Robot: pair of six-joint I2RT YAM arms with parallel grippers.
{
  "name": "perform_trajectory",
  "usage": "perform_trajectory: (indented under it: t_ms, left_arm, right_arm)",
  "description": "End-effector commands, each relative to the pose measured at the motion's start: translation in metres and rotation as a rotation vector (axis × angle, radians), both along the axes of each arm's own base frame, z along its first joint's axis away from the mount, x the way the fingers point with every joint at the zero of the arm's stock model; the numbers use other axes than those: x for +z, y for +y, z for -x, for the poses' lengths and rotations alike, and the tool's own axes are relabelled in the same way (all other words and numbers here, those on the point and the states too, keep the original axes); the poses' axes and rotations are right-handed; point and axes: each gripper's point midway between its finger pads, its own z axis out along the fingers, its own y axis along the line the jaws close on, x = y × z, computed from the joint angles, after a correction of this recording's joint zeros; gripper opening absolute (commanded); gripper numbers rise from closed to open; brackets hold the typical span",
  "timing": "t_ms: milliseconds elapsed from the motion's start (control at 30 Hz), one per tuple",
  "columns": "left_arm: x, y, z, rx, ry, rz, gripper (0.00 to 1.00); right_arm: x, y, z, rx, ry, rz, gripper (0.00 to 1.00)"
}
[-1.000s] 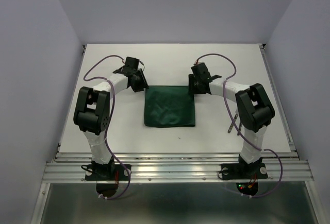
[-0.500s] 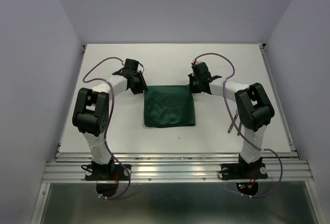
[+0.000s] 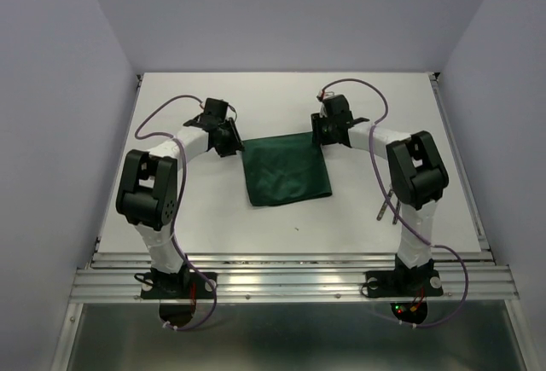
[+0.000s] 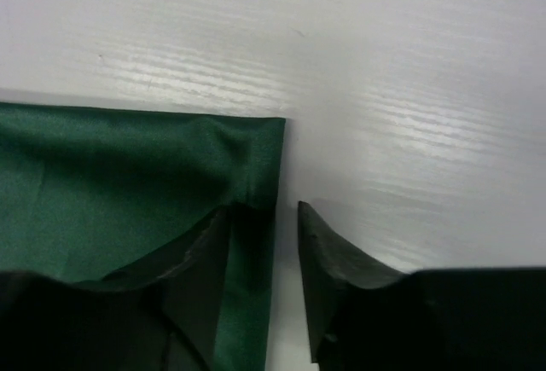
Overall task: Fold the napkin into a case and place the utensils inside
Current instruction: Move the square-folded napkin to the center of the board, then pick up the top corner of the square-folded napkin from the center of the board.
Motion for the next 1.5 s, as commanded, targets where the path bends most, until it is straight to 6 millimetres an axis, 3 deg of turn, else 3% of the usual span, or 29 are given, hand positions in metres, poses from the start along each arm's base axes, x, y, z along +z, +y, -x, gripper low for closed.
perform_trajectory:
  t_ms: [0,233,367,467,500,567,733,833,1067,1467]
  left_arm:
    - [0.025,0.004,0.002,-0.013,-0.054,-0.005,0.43]
    - [0.059,0.018,0.004,0.006,-0.105,-0.036,0.43]
    - [0.077,0.028,0.003,0.027,-0.135,-0.028,0.43]
    - [0.087,0.040,0.003,0.052,-0.153,-0.038,0.43]
    - [0.088,0.044,0.004,0.061,-0.151,-0.043,0.43]
    - [0.092,0.054,0.003,0.089,-0.162,-0.049,0.43]
    - [0.092,0.068,0.005,0.127,-0.164,-0.049,0.43]
    - [0.089,0.070,0.007,0.132,-0.157,-0.047,0.43]
    - [0.086,0.069,0.008,0.127,-0.154,-0.039,0.43]
    - [0.077,0.066,0.010,0.117,-0.137,-0.028,0.43]
  right_arm:
    - [0.043,0.003,-0.014,0.001,-0.097,-0.030,0.48]
    - [0.086,0.008,0.024,-0.040,-0.159,-0.047,0.54]
    - [0.097,0.053,0.067,0.040,-0.203,0.000,0.61]
    - [0.099,0.079,0.093,0.095,-0.212,0.006,0.62]
    - [0.098,0.100,0.110,0.146,-0.212,0.001,0.62]
    - [0.097,0.119,0.126,0.178,-0.216,0.004,0.62]
    - [0.072,0.173,0.175,0.322,-0.172,0.003,0.61]
    - [0.059,0.190,0.192,0.375,-0.149,0.017,0.60]
    - [0.038,0.214,0.211,0.450,-0.102,0.014,0.56]
    - [0.029,0.222,0.214,0.468,-0.087,0.014,0.51]
